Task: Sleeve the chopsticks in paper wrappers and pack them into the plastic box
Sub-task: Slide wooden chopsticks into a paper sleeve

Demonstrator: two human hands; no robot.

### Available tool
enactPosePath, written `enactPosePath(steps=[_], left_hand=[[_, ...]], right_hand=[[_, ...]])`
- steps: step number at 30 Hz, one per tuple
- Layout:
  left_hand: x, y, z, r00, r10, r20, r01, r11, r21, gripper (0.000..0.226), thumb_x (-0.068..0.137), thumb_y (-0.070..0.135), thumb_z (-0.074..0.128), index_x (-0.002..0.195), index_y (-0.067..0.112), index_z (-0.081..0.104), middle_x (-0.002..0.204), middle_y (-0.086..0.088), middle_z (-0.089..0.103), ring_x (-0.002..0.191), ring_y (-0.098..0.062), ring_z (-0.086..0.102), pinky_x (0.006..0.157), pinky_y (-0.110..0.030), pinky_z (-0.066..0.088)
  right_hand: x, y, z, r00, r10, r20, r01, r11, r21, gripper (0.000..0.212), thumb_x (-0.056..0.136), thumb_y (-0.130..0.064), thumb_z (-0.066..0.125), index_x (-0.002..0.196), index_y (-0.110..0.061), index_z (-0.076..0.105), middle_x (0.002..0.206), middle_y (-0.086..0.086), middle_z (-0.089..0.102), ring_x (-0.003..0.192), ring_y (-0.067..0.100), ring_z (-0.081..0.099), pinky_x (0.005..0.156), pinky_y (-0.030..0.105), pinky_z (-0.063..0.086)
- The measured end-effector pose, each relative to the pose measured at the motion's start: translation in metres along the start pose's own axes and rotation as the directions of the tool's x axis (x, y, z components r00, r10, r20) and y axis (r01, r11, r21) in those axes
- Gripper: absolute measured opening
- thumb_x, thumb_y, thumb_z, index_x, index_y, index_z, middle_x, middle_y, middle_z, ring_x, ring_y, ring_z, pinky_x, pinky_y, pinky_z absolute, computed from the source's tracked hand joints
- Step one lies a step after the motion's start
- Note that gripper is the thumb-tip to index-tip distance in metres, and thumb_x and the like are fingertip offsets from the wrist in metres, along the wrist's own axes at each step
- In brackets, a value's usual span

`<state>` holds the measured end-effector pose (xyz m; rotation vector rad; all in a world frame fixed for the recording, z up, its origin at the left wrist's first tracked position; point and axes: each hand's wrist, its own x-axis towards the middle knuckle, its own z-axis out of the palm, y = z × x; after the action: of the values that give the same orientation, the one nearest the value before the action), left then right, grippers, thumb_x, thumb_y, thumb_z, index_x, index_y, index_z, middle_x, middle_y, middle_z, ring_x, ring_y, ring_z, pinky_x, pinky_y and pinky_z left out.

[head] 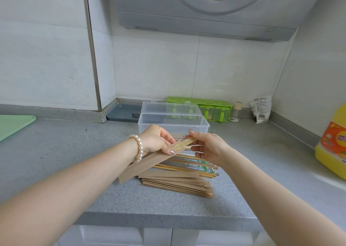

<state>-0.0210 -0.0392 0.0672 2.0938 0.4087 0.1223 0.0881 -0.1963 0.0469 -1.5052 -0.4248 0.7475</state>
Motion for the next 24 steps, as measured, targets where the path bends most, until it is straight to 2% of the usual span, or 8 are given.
enactPosePath(steps=[3,8,12,16,18,20,22,24], left_hand=[[0.002,0.0,-0.005,0.999,-0.024,0.031,0.024,1.0,0.007,0.024,0.067,-0.007,0.075,0.08,0.013,0.069,0.084,-0.004,0.073,0.084,-0.016,0.068,0.081,-0.031,0.055],[0.007,0.001,-0.012,0.997,-0.043,0.057,0.043,0.999,-0.01,0.024,0.068,-0.009,0.074,0.08,0.011,0.069,0.077,-0.002,0.071,0.078,-0.014,0.067,0.077,-0.029,0.056],[0.015,0.008,-0.011,0.998,-0.019,0.066,0.018,1.0,0.01,0.024,0.067,-0.01,0.074,0.079,0.01,0.068,0.072,-0.002,0.07,0.073,-0.014,0.066,0.079,-0.032,0.055],[0.02,0.021,-0.017,0.995,0.001,0.1,-0.002,1.0,0.005,0.023,0.068,-0.008,0.074,0.081,0.01,0.068,0.074,-0.002,0.071,0.076,-0.014,0.066,0.074,-0.025,0.055],[0.026,0.026,-0.021,0.998,0.056,-0.004,-0.056,0.998,0.0,0.02,0.071,0.004,0.077,0.086,0.013,0.068,0.085,0.0,0.07,0.084,-0.012,0.064,0.076,-0.023,0.051],[0.037,0.026,-0.028,0.956,0.163,-0.245,-0.158,0.987,0.039,0.024,0.074,0.018,0.075,0.097,0.016,0.066,0.095,0.006,0.066,0.09,-0.008,0.06,0.081,-0.022,0.045],[0.046,0.021,-0.042,0.829,0.234,-0.508,-0.247,0.968,0.044,0.025,0.08,0.023,0.07,0.104,0.015,0.065,0.102,0.006,0.064,0.094,-0.008,0.058,0.086,-0.023,0.044],[0.053,0.01,-0.055,0.735,0.254,-0.629,-0.277,0.959,0.064,0.022,0.088,0.021,0.061,0.108,0.013,0.064,0.11,0.001,0.065,0.101,-0.011,0.059,0.087,-0.023,0.041]], right_hand=[[-0.001,0.002,-0.003,0.999,-0.022,-0.027,0.022,1.0,-0.001,0.03,0.086,-0.033,0.062,0.094,-0.005,0.068,0.072,0.007,0.067,0.058,0.015,0.054,0.053,0.025,0.041],[-0.003,-0.001,-0.016,0.985,-0.147,-0.089,0.155,0.984,0.092,0.009,0.083,-0.009,0.064,0.085,0.0,0.067,0.066,0.008,0.067,0.051,0.013,0.059,0.049,0.021,0.049],[-0.001,-0.007,-0.019,0.981,-0.142,-0.132,0.154,0.985,0.081,0.006,0.083,-0.002,0.065,0.084,0.003,0.067,0.064,0.011,0.067,0.05,0.016,0.058,0.047,0.022,0.049],[0.001,-0.018,-0.024,0.975,-0.147,-0.166,0.152,0.988,0.02,0.004,0.08,-0.002,0.067,0.078,0.001,0.067,0.065,0.011,0.066,0.05,0.017,0.058,0.047,0.023,0.049],[0.004,-0.027,-0.031,0.966,-0.155,-0.206,0.174,0.982,0.076,0.004,0.083,-0.002,0.064,0.081,0.0,0.066,0.065,0.009,0.066,0.053,0.017,0.059,0.052,0.024,0.05],[0.011,-0.038,-0.042,0.945,-0.156,-0.288,0.214,0.96,0.182,0.004,0.084,-0.002,0.062,0.084,0.001,0.065,0.063,0.008,0.064,0.051,0.014,0.061,0.051,0.023,0.051],[0.02,-0.047,-0.055,0.913,-0.146,-0.381,0.268,0.919,0.291,0.004,0.083,-0.003,0.064,0.08,-0.001,0.064,0.058,0.007,0.062,0.046,0.011,0.061,0.045,0.02,0.05],[0.031,-0.052,-0.065,0.869,-0.125,-0.478,0.319,0.88,0.351,0.007,0.083,-0.003,0.064,0.077,-0.003,0.062,0.049,0.004,0.063,0.042,0.011,0.061,0.043,0.018,0.05]])
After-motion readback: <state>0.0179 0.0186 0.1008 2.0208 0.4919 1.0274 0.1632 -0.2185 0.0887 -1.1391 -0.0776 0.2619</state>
